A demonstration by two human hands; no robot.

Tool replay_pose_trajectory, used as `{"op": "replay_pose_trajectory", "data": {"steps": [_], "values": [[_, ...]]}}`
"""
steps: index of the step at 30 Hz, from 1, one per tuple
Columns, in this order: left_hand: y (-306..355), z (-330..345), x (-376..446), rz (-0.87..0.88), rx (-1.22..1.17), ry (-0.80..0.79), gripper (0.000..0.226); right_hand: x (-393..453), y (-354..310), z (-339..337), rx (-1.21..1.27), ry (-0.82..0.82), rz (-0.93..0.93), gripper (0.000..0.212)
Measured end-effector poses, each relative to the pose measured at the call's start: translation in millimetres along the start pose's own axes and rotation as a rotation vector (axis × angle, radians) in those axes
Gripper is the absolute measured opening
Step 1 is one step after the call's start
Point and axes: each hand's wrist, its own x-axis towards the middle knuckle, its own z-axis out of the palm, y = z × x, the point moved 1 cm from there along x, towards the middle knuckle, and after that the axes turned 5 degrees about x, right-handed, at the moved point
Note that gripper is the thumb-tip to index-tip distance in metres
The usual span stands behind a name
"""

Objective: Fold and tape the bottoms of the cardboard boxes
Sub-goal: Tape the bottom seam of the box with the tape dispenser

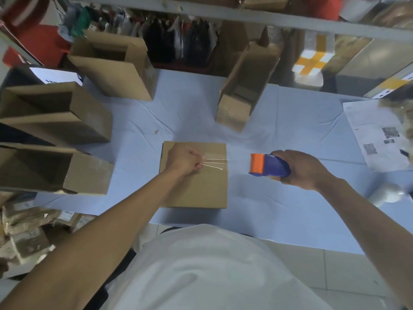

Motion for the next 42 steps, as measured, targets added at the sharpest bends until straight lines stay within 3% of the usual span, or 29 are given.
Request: {"op": "replay_pose_trajectory", "data": {"steps": [6,10,13,15,17,23,26,33,38,42], "values": [[2,10,3,-0.020,0.208,0.036,0.018,10,0,6,-0.039,-0.054,0.033,0.046],[15,7,-2,0.092,0.631,0.082,0.026,16,-5,10,-0.034,-0.078,0.031,0.047],[32,10,-6,0.354,0.941,0.094,0.019,22,-11,17,-0.055,-0.105,0.046,0.051],[35,22,-8,0.573,0.857,-0.126,0.029,25,-17,18,-0.071,-0.119,0.063,0.050],[30,31,-11,0.666,0.857,-0.352,0.041,30,-23,18,-0.095,-0.131,0.071,0.048],[16,48,-5,0.882,0.986,-0.260,0.015,56,-74,23,-0.227,-0.209,0.138,0.036],[15,50,-5,0.800,1.019,-0.228,0.039,71,-92,17,-0.350,-0.219,0.159,0.033],[19,60,-5,0.809,1.080,-0.190,0.038,70,-111,8,-0.469,-0.187,0.156,0.028],[15,59,-3,0.819,1.102,-0.163,0.030,58,-112,22,-0.534,-0.275,0.234,0.023],[18,60,-6,0.752,1.038,-0.170,0.030,28,-83,21,-0.396,-0.229,0.337,0.032]]}}
